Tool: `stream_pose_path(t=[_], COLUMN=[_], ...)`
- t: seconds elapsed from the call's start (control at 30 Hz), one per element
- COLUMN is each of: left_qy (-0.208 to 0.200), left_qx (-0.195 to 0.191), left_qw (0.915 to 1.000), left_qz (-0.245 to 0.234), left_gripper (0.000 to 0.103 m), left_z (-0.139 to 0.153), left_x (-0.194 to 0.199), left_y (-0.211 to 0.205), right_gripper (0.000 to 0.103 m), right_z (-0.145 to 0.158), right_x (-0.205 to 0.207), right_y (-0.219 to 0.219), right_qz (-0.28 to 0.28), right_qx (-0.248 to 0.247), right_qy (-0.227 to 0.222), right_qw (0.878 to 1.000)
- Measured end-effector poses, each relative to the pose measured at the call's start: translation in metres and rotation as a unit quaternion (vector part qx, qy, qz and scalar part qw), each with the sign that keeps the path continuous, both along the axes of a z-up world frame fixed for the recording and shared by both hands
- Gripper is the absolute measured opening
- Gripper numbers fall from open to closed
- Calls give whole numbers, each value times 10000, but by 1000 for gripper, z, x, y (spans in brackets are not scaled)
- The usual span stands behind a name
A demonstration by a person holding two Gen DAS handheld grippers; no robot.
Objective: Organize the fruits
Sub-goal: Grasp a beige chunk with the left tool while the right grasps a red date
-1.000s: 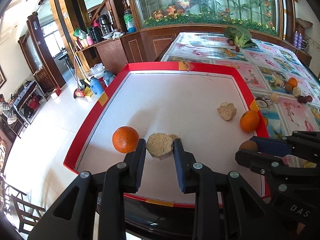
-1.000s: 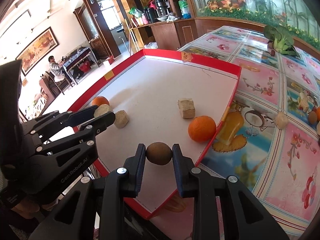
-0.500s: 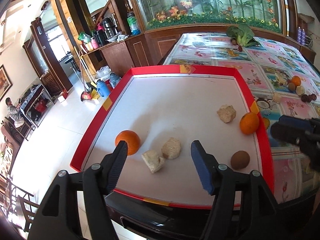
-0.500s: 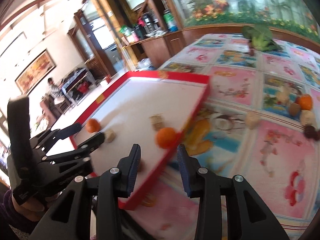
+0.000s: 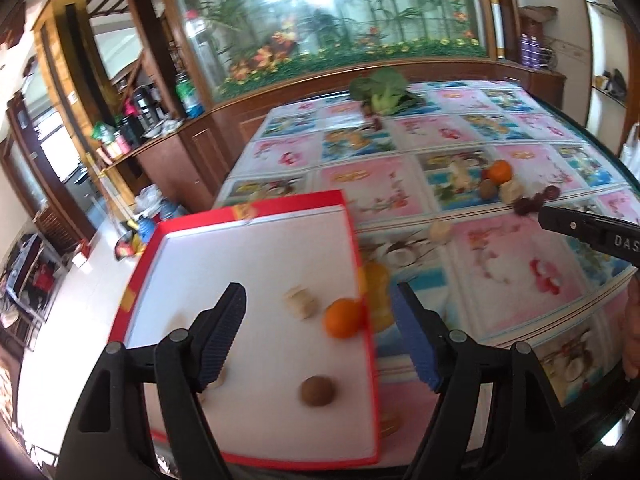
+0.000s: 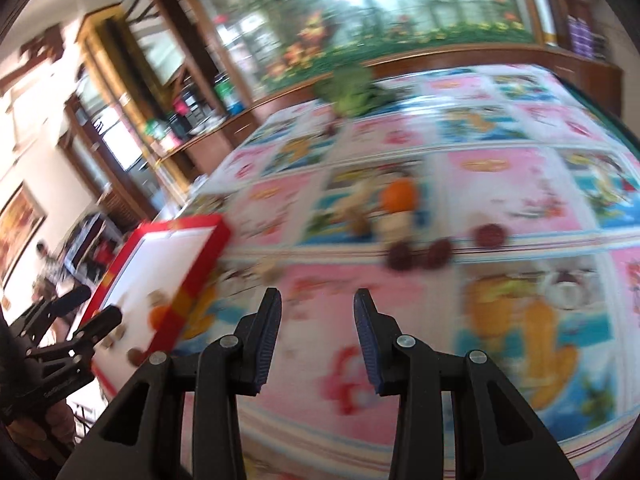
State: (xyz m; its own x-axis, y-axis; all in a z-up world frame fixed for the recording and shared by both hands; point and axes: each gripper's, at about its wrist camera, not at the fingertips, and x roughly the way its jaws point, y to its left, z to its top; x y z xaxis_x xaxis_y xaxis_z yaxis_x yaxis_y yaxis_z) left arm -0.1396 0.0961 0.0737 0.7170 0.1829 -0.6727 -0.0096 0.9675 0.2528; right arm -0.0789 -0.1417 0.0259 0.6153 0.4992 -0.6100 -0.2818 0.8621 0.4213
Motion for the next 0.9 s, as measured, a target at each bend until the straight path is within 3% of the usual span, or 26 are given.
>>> stream_pose_path(t=[0.13,0.4,0.6,0.8,0.9], left_qy=[144,471,662,875,1003], left_qx=[4,-179,-444,-595,-642], left_qw=[9997,9982,9960,9923,9901], left_qz=[-210,-317,-398,-637,-741], left_gripper=[77,77,77,71,69], left_z=[-5,-15,-22,-33,-40], left_x=[23,51,65,85,95], left_y=[-18,-24,-23,-35,-44], right_gripper=[37,37,37,36,28], right_z=[-3,-7,-24,-24,-24], right_x=[14,36,55,58,60], right_y=[-23,-21,-32,-35,-37], right_qz=[-287,-538,-856,-929,-942], right_qx=[-108,-672,-470,-387,-361], right_qy=[172,171,617,640,663], right_qw=[9994,9961,9933,9929,9927])
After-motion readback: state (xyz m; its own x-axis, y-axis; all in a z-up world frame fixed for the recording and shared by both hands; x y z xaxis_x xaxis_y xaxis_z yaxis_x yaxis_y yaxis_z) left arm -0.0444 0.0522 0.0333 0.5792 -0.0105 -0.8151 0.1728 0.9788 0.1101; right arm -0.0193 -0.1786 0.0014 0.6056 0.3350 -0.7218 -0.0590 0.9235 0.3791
